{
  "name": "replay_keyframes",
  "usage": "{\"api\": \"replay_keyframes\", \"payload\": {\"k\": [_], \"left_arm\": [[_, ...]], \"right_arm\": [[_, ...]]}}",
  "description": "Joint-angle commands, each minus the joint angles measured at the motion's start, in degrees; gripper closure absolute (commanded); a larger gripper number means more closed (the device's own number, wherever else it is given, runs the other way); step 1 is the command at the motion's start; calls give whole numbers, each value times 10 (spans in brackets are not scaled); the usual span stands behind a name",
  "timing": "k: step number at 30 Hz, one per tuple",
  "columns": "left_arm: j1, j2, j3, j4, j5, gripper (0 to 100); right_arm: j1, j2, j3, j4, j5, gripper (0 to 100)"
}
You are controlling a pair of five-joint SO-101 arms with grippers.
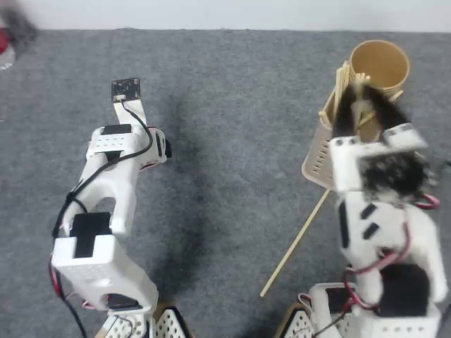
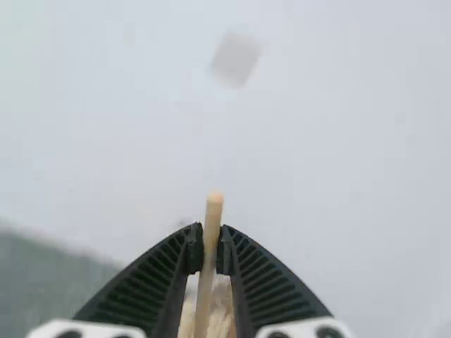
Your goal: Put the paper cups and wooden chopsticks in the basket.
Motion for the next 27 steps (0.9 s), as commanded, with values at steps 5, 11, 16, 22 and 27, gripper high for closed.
{"api": "replay_keyframes", "payload": {"k": [5,11,16,22,27], "left_arm": [[5,-30,-2,-10,5,791],[5,-30,-2,-11,5,791],[5,-30,-2,-11,5,791],[5,-30,-2,-11,5,791],[5,-30,-2,-11,5,791]], "right_arm": [[58,153,-218,-62,5,990],[61,209,-251,40,-82,990],[58,207,-255,65,-113,990],[61,208,-174,83,-109,990],[62,207,-121,90,-109,827]]}}
